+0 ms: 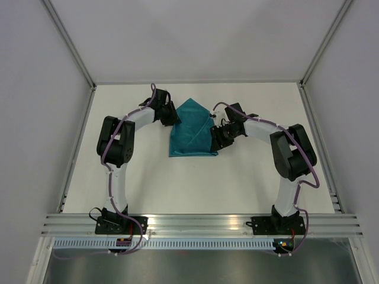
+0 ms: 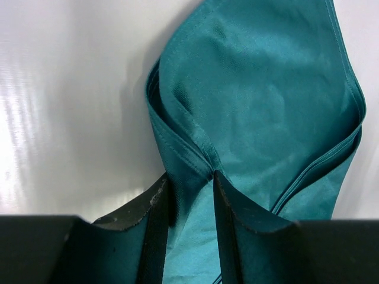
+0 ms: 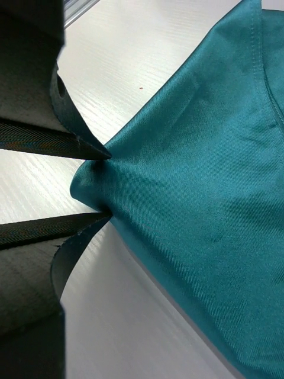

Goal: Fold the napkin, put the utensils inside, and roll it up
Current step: Roll the napkin with the utensil

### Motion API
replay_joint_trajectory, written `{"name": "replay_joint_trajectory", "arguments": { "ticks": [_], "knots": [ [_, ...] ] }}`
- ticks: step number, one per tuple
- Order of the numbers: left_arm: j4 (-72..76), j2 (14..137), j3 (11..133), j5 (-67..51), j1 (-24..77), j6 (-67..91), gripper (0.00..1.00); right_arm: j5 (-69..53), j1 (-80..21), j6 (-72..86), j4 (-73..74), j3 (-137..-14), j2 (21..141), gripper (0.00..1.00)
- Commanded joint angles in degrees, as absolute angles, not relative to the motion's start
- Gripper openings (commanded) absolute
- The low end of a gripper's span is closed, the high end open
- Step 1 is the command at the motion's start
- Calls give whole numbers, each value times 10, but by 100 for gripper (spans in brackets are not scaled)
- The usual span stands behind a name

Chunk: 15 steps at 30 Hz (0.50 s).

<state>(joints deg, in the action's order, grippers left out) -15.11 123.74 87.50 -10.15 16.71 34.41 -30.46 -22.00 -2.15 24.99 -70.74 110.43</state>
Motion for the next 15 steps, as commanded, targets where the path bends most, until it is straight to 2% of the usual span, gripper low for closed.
{"name": "replay_joint_trajectory", "arguments": {
  "ticks": [1,9,15],
  "knots": [
    [-188,1256,904,-138,178,307,40,-321,-219,-2,265,-699,1071,47],
    [-187,1274,927,-157,189,297,42,-316,-218,20,267,-683,1055,47],
    [-193,1257,923,-128,185,294,47,-306,-217,32,268,-678,1040,48]
  ]
}}
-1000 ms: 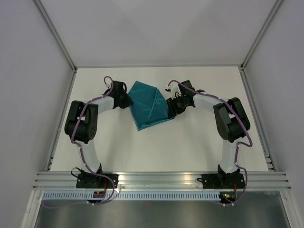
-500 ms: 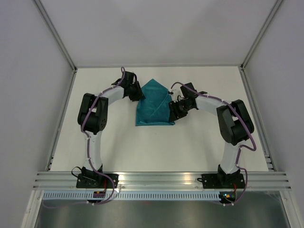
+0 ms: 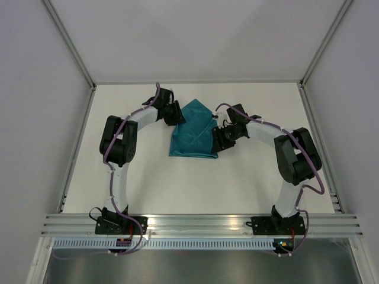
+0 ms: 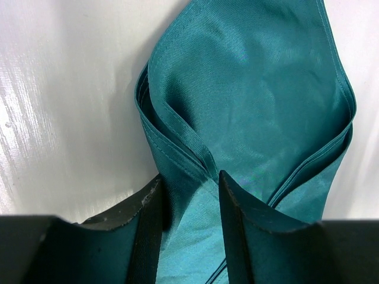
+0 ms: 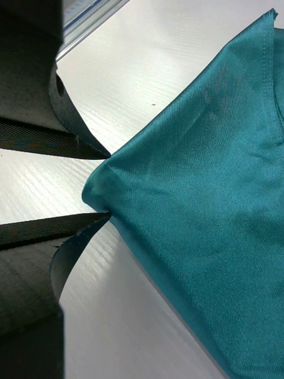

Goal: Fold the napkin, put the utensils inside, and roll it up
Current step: Roll the napkin with the utensil

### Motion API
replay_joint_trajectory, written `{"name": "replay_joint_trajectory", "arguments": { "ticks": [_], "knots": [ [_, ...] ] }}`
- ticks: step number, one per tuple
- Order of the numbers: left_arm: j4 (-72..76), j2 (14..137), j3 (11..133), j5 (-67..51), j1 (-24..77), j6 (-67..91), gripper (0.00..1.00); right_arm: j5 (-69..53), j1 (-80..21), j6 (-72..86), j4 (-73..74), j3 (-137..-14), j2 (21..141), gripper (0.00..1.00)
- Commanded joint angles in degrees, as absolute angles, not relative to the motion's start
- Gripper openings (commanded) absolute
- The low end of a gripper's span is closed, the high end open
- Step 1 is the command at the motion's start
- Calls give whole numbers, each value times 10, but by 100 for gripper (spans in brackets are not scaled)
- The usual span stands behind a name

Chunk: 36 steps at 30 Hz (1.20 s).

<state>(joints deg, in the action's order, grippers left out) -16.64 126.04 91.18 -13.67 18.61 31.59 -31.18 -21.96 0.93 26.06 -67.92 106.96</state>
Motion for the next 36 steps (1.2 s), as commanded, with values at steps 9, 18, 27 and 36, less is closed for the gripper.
{"name": "replay_joint_trajectory", "arguments": {
  "ticks": [9,18,27,36],
  "knots": [
    [-188,1195,906,-119,149,280,54,-294,-208,32,269,-672,1012,48],
    [-178,1112,878,-134,132,262,60,-244,-207,25,265,-656,948,49],
    [-119,997,767,-190,133,287,61,-194,-186,-38,312,-678,860,51],
    [-111,902,699,-152,148,275,61,-193,-170,-98,318,-697,862,53]
  ]
}}
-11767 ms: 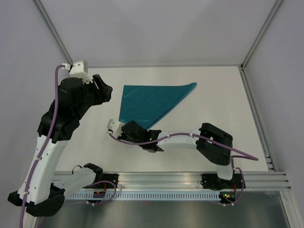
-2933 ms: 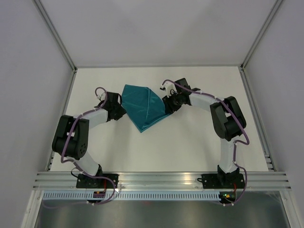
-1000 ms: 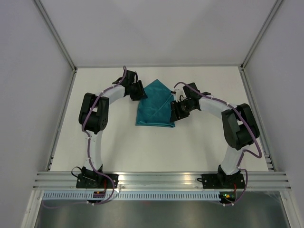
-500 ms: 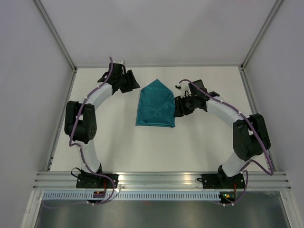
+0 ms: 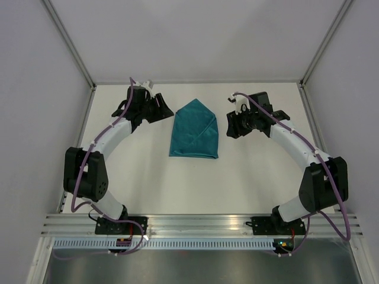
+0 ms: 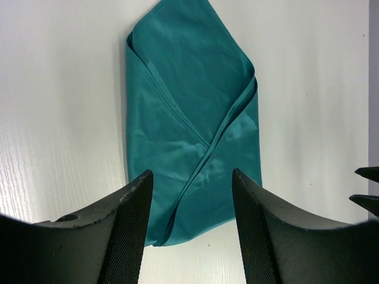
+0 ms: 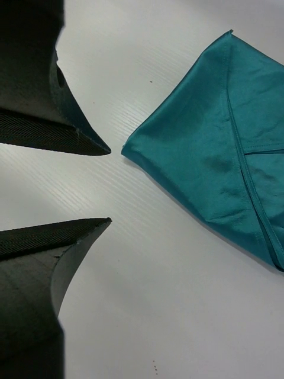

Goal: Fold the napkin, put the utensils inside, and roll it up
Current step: Roll the napkin with the utensil

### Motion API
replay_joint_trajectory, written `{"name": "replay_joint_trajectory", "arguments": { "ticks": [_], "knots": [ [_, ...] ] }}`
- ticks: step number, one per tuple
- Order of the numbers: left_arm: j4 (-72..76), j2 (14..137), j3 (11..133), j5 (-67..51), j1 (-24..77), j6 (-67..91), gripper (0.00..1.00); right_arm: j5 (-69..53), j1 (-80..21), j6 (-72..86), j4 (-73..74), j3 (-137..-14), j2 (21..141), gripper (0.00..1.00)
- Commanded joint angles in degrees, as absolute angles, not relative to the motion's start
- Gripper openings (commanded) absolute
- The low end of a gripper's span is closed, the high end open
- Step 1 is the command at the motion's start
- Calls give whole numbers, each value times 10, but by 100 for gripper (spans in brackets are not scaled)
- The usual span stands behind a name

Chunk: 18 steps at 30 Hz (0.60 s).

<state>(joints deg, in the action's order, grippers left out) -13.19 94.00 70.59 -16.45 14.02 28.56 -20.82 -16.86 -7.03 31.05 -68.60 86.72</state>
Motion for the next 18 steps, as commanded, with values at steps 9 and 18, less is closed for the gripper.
{"name": "replay_joint_trajectory", "arguments": {
  "ticks": [9,18],
  "knots": [
    [-115,836,654,-98,168,280,62,-207,-170,-140,301,-737,925,54],
    [-98,777,571,-132,169,265,62,-193,-170,-124,287,-730,933,53]
  ]
}}
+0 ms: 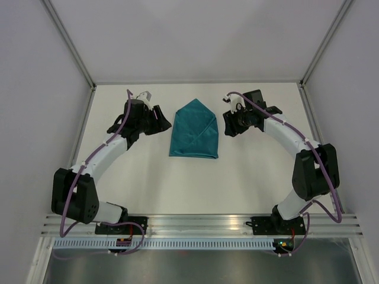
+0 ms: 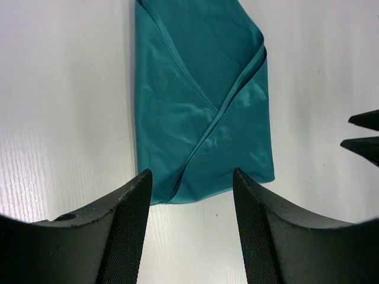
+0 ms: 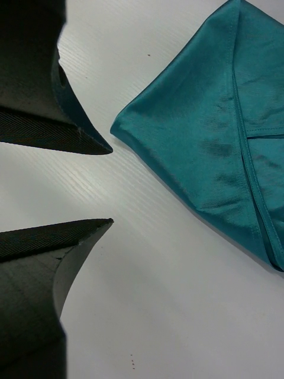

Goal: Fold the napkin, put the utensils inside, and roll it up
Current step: Roll the napkin with the utensil

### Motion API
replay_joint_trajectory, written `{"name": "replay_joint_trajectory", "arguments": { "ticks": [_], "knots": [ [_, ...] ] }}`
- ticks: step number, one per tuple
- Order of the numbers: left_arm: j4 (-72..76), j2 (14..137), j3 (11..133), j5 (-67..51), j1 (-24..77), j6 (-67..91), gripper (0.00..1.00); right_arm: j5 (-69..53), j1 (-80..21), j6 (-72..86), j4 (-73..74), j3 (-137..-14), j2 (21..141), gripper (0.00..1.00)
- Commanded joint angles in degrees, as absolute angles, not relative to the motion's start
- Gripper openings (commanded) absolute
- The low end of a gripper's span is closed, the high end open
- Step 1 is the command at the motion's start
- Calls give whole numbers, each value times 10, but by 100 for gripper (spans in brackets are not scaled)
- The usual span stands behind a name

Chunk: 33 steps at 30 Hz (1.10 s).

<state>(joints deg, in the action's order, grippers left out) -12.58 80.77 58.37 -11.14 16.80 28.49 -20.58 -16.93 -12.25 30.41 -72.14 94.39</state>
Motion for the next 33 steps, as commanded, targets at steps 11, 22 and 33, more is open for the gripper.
{"name": "replay_joint_trajectory", "arguments": {
  "ticks": [11,22,33],
  "knots": [
    [-100,692,531,-110,191,290,63,-178,-173,-150,266,-665,871,54],
    [-119,605,496,-51,203,300,63,-56,-340,-241,185,-592,862,53],
    [-179,593,578,51,202,294,67,-60,-414,-306,139,-638,981,54]
  ]
}}
